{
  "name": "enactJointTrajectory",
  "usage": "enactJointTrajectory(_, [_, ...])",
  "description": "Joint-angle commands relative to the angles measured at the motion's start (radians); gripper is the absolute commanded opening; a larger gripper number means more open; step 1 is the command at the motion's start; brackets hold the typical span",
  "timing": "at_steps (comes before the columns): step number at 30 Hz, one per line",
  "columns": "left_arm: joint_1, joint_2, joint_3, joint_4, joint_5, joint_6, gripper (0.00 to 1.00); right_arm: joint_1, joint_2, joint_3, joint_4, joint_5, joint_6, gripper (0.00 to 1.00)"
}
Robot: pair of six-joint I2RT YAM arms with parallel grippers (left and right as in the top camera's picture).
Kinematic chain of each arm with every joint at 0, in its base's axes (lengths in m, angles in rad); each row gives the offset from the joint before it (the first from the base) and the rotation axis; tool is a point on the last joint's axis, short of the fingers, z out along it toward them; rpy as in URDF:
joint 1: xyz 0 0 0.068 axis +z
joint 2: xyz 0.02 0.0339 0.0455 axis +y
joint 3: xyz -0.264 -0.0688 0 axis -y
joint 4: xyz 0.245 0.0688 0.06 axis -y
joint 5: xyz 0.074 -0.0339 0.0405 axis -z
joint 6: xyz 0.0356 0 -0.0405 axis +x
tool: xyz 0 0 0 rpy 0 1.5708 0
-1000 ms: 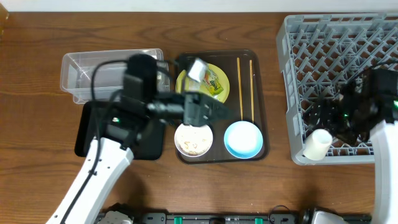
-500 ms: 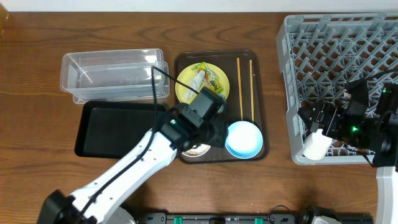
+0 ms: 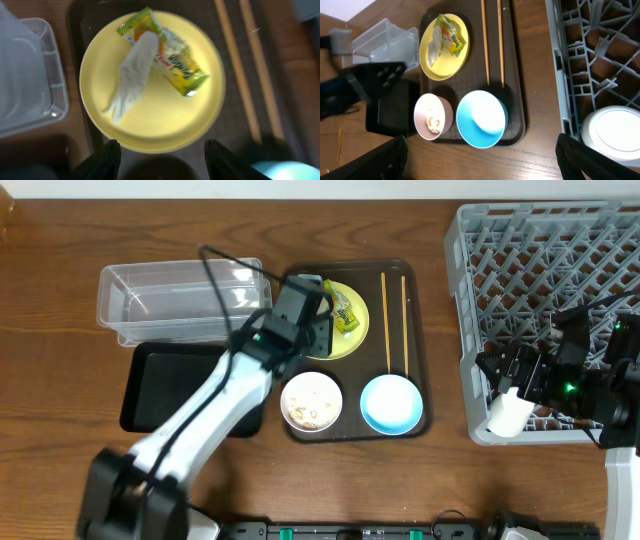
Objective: Sort waste into correct bins and load items into the dishwasher rack
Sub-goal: 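Grasp the snack wrapper and tissue on the yellow plate with left gripper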
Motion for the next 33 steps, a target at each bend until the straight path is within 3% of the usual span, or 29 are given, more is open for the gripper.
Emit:
enactJointTrajectory(1, [0.023, 0.120, 0.021, 0.066, -0.052, 0.167, 0.57, 0.015, -0.002, 0.015, 0.005, -0.017, -0.018, 0.93])
enactJointTrajectory(8, [0.056, 0.287, 0.021, 0.276, -0.067, 0.210, 0.56, 0.015, 0.003, 0.014, -0.003, -0.016, -0.018, 0.93])
enactJointTrajectory(14, [0.059, 0.382, 0.021, 0.296, -0.048, 0.209, 0.43, 0.015, 0.004, 0.012, -0.003, 0.006, -0.018, 0.93])
enactJointTrajectory(15, [0.059, 0.392, 0.021, 0.293, -0.048, 0.206, 0.40, 0.015, 0.004, 0.012, -0.004, 0.006, -0.018, 0.93])
enactJointTrajectory(18, [0.059, 0.388, 0.021, 0.290, -0.047, 0.203, 0.13, 0.015, 0.004, 0.012, -0.003, 0.006, -0.018, 0.94])
enactJointTrajectory(20, [0.059, 0.346, 0.029, 0.288, -0.048, 0.174, 0.06, 0.015, 0.004, 0.012, -0.005, 0.006, -0.018, 0.93])
enactJointTrajectory(29, [0.149, 0.023, 0.066, 0.242, -0.084, 0.161, 0.06, 0.015, 0.004, 0.012, -0.005, 0.005, -0.018, 0.93])
enactJointTrajectory(33, [0.274, 0.016, 0.065, 0.159, -0.134, 0.161, 0.06, 0.015, 0.004, 0.012, -0.006, 0.005, -0.017, 0.93])
